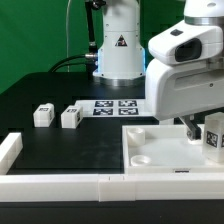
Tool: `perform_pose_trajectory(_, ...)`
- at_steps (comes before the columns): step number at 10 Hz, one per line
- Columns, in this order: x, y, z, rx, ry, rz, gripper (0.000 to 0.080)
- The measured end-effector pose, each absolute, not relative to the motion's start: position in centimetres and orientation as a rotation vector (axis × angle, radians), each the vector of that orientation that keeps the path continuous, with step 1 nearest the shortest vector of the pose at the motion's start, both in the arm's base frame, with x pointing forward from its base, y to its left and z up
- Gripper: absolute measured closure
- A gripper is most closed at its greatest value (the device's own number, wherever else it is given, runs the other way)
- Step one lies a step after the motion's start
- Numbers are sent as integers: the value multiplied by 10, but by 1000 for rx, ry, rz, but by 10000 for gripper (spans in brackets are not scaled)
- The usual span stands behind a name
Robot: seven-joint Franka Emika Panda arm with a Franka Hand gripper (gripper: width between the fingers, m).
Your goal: Assemble one leg
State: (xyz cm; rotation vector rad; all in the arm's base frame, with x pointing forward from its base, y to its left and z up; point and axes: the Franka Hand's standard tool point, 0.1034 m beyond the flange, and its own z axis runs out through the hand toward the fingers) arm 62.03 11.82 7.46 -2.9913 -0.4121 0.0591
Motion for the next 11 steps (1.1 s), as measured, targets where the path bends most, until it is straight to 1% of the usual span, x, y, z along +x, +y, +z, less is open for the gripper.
perform_pose_trajectory(1, 620, 117, 74, -2985, -461, 57, 151)
perform_pose_trajectory(2, 620, 117, 74, -2986, -456, 58, 245)
perform_pose_trajectory(3, 620, 117, 74, -2986, -456, 58, 245)
perform_pose_trajectory(4, 620, 117, 74, -2986, -450, 58, 434)
perform_pose_trajectory(5, 620, 117, 74, -2996, -387, 62, 509)
perform_pose_trajectory(6, 620, 117, 74, -2996, -388, 62, 509)
perform_pose_trajectory(7, 620, 117, 74, -3014, -234, 68, 509)
perform_pose_trajectory(8, 620, 118, 74, -3030, -12, 73, 509)
perform_pose_trajectory(9, 620, 118, 74, -3025, 332, 77, 509)
perform_pose_trajectory(11, 620, 118, 74, -2968, 757, 84, 509)
